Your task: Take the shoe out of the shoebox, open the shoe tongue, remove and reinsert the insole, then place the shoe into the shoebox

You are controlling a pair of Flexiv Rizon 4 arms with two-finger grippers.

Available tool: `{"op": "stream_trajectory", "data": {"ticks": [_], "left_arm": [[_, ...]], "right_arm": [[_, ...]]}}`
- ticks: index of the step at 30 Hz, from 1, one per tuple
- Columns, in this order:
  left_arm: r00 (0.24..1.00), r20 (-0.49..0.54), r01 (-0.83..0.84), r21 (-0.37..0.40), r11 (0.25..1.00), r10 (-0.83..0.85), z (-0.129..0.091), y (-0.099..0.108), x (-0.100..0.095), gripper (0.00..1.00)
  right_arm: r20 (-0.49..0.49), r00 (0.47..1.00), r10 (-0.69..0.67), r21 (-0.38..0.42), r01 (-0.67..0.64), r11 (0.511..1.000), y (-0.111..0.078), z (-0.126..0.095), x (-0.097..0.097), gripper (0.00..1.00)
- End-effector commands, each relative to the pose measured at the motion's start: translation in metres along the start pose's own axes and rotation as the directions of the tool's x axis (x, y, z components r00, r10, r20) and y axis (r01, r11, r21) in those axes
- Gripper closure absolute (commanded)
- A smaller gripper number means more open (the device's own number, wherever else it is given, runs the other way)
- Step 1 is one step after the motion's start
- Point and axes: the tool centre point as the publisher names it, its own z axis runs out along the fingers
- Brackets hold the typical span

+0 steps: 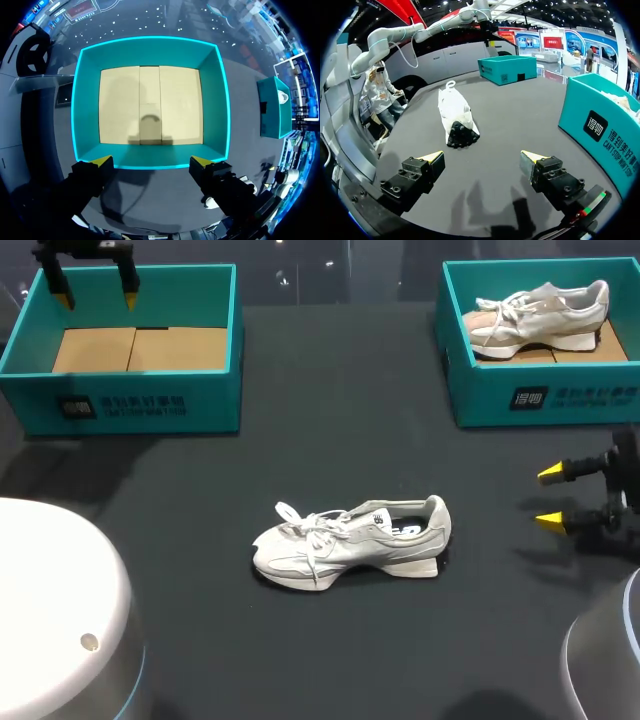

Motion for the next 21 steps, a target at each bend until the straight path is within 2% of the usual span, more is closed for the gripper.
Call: {"op": "stream_trajectory", "data": {"ticks": [1,3,10,15,21], "left_arm": [[1.000,0.001,0.000,0.000,1.000,0.000,0.000,0.000,0.000,0.00],[1.000,0.001,0.000,0.000,1.000,0.000,0.000,0.000,0.000,0.00],[1.000,0.001,0.000,0.000,1.000,0.000,0.000,0.000,0.000,0.00],[1.000,0.001,0.000,0.000,1.000,0.000,0.000,0.000,0.000,0.00],[1.000,0.001,0.000,0.000,1.000,0.000,0.000,0.000,0.000,0.00]], "right_arm": [[-0.013,0.999,-0.035,-0.118,0.034,0.992,-0.028,-0.006,-0.002,0.00],[-0.020,0.999,-0.042,-0.146,0.038,0.988,-0.033,-0.006,-0.001,0.00],[-0.012,0.995,-0.104,-0.174,0.100,0.980,-0.037,0.003,0.010,0.00],[0.002,0.992,-0.129,-0.127,0.128,0.984,-0.033,0.013,0.012,0.00],[0.018,0.987,-0.160,-0.128,0.161,0.979,-0.029,0.018,0.015,0.00]]}}
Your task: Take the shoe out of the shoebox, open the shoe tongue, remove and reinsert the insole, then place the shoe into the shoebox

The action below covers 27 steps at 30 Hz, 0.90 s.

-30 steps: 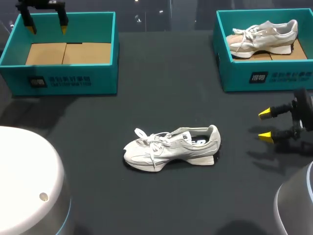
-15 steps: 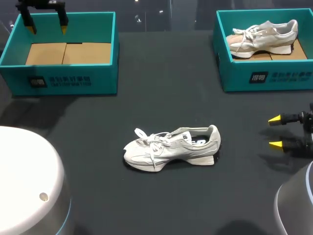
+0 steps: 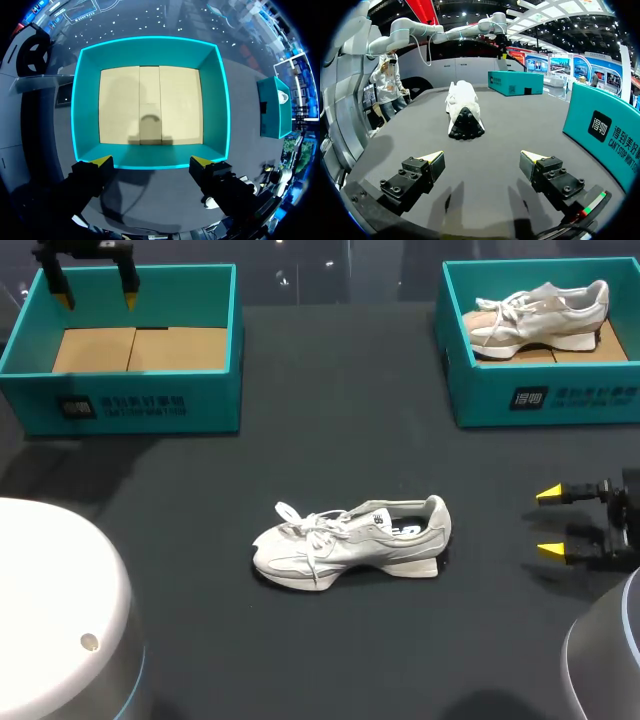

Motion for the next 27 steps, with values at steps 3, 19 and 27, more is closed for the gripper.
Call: {"op": "stream_trajectory", "data": {"ticks": [3,19,27], "left_arm": [[1.000,0.001,0.000,0.000,1.000,0.000,0.000,0.000,0.000,0.00],[1.000,0.001,0.000,0.000,1.000,0.000,0.000,0.000,0.000,0.00],[1.000,0.001,0.000,0.000,1.000,0.000,0.000,0.000,0.000,0.00]], "right_arm": [[0.029,0.999,-0.022,0.006,0.021,1.000,0.006,0.007,0.009,0.00],[0.050,0.998,-0.037,0.010,0.037,0.999,0.013,0.016,0.019,0.00],[0.081,0.994,-0.067,0.063,0.062,0.996,0.022,0.039,0.027,0.00]]}}
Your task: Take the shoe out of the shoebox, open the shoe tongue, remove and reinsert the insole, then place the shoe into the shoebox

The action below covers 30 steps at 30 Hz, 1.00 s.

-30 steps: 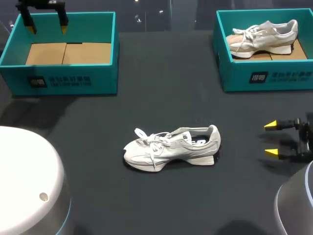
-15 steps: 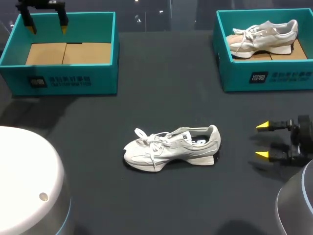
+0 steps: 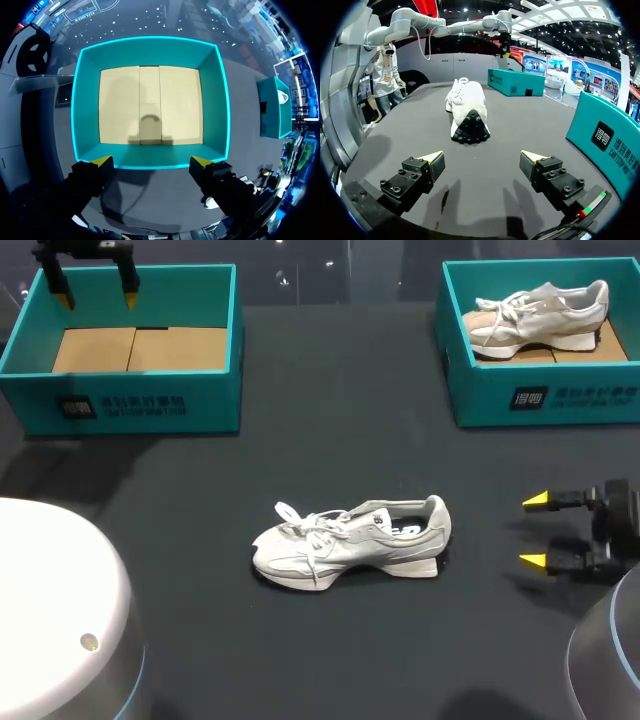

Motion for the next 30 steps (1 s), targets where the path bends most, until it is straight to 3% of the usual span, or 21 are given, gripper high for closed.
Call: {"op": "stream_trajectory", "data": {"ticks": [1,10,30], "left_arm": [[1.000,0.001,0.000,0.000,1.000,0.000,0.000,0.000,0.000,0.00],[1.000,0.001,0.000,0.000,1.000,0.000,0.000,0.000,0.000,0.00],[1.000,0.001,0.000,0.000,1.000,0.000,0.000,0.000,0.000,0.00]], "right_arm": [[0.041,0.999,-0.017,0.027,0.016,1.000,0.012,0.021,0.007,0.00],[0.068,0.997,-0.027,0.002,0.027,1.000,0.021,0.036,0.015,0.00],[-0.051,0.998,0.038,-0.012,-0.038,0.999,0.017,0.091,0.006,0.00]]}}
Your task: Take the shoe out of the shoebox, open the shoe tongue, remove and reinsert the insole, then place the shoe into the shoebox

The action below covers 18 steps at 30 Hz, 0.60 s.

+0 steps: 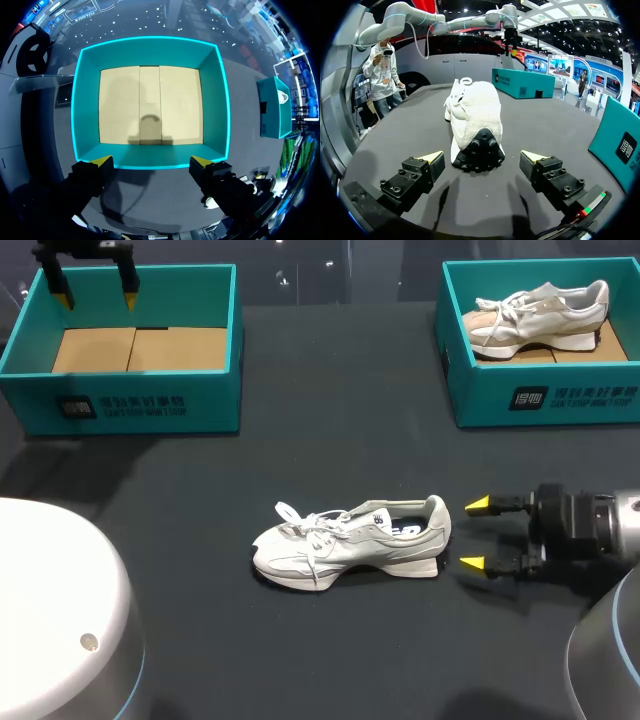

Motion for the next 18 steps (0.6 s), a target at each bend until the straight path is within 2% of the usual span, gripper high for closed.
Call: {"op": "stream_trajectory", "data": {"ticks": [1,18], "left_arm": [[1.000,0.001,0.000,0.000,1.000,0.000,0.000,0.000,0.000,0.00],[1.000,0.001,0.000,0.000,1.000,0.000,0.000,0.000,0.000,0.00]], "right_arm": [[-0.031,1.000,0.007,0.004,-0.007,1.000,-0.003,0.017,-0.010,0.00],[-0.096,0.995,0.030,-0.010,-0.031,0.999,0.000,0.038,0.000,0.00]]}}
